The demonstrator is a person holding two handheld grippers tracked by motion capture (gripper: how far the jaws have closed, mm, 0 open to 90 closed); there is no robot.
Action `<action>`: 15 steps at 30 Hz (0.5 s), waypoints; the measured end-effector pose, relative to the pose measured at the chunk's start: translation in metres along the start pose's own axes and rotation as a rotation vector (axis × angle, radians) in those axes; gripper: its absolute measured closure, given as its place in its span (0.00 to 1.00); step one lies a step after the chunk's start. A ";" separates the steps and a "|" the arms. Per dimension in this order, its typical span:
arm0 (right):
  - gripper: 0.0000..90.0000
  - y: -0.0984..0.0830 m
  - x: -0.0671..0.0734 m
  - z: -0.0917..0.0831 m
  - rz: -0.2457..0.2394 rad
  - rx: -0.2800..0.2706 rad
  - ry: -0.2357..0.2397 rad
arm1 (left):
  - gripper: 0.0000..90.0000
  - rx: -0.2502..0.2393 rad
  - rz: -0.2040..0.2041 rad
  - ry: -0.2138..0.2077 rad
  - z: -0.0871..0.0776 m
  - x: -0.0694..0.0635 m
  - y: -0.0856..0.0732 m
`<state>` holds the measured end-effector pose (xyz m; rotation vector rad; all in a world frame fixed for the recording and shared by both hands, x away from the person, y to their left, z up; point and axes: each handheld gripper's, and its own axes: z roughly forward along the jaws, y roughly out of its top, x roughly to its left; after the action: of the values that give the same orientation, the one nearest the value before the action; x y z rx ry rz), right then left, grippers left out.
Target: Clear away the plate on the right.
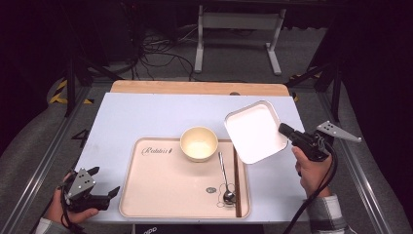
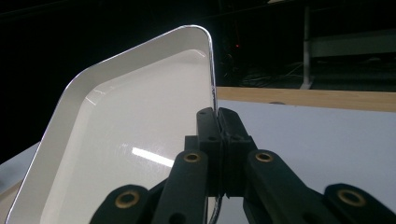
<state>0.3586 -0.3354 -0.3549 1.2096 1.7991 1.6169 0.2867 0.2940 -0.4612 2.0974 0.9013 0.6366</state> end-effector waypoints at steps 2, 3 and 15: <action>1.00 0.000 0.006 0.003 -0.011 0.003 0.010 | 0.07 -0.001 -0.001 0.001 -0.001 0.000 0.000; 1.00 0.000 0.009 0.005 -0.015 0.006 0.019 | 0.07 -0.001 -0.002 0.002 -0.001 0.000 0.000; 1.00 -0.004 0.040 0.025 -0.065 0.050 0.105 | 0.07 -0.003 -0.006 0.006 -0.001 0.000 0.000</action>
<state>0.3563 -0.2876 -0.3550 1.0939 1.9330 1.6357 0.2859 0.2948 -0.4603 2.0909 0.9087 0.6409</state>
